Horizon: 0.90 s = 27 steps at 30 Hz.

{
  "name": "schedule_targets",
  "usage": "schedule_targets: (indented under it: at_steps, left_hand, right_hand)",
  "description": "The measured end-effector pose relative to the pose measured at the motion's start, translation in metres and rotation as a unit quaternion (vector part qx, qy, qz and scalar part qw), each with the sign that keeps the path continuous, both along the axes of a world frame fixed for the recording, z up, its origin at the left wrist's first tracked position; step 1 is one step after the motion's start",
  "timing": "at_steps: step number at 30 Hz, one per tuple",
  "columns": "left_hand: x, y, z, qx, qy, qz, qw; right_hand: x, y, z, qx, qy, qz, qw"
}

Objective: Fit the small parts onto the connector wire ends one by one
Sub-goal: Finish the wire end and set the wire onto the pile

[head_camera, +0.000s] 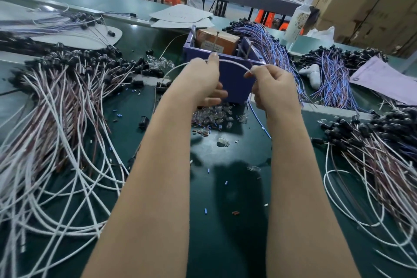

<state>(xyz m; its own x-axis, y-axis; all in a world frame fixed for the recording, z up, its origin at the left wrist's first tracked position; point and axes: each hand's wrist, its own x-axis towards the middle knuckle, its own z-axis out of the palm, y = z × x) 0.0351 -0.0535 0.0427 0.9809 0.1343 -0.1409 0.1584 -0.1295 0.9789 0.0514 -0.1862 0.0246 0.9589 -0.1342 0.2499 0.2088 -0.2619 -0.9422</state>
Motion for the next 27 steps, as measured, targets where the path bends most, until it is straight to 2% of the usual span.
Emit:
schedule_targets:
  at_steps: [2, 4, 6, 7, 9, 12, 15, 17, 27]
  left_hand:
    - [0.005, -0.001, -0.002, -0.147, -0.021, 0.043, 0.988]
    - [0.007, 0.001, -0.004, -0.289, -0.044, 0.063, 0.954]
    - [0.006, 0.006, -0.006, -0.376, -0.083, 0.092, 0.918]
    - [0.007, 0.008, -0.006, -0.386, -0.108, 0.119, 0.908]
    - [0.008, 0.011, -0.006, -0.343, -0.161, 0.185, 0.907]
    - [0.008, 0.014, -0.009, -0.193, -0.202, 0.239, 0.93]
    - [0.008, 0.011, -0.015, 0.007, -0.163, 0.155, 0.974]
    - [0.008, 0.006, -0.018, 0.085, -0.132, 0.095, 0.983]
    - [0.008, -0.001, -0.022, 0.144, -0.088, -0.03, 0.985]
  right_hand:
    - [0.0, -0.003, 0.0, -0.005, 0.032, 0.031, 0.999]
    - [0.002, -0.005, -0.002, -0.012, 0.065, 0.057, 0.996]
    - [0.003, -0.005, -0.004, -0.019, 0.102, 0.074, 0.992]
    - [0.004, -0.005, -0.006, -0.022, 0.118, 0.077, 0.99]
    - [0.006, -0.005, -0.009, -0.036, 0.141, 0.066, 0.987]
    - [0.008, -0.005, -0.012, -0.066, 0.121, 0.012, 0.99]
    - [0.012, -0.005, -0.017, -0.036, 0.025, -0.082, 0.996]
    - [0.014, -0.005, -0.02, -0.035, -0.015, -0.131, 0.991]
    - [0.013, 0.01, -0.03, -0.037, -0.036, -0.098, 0.994]
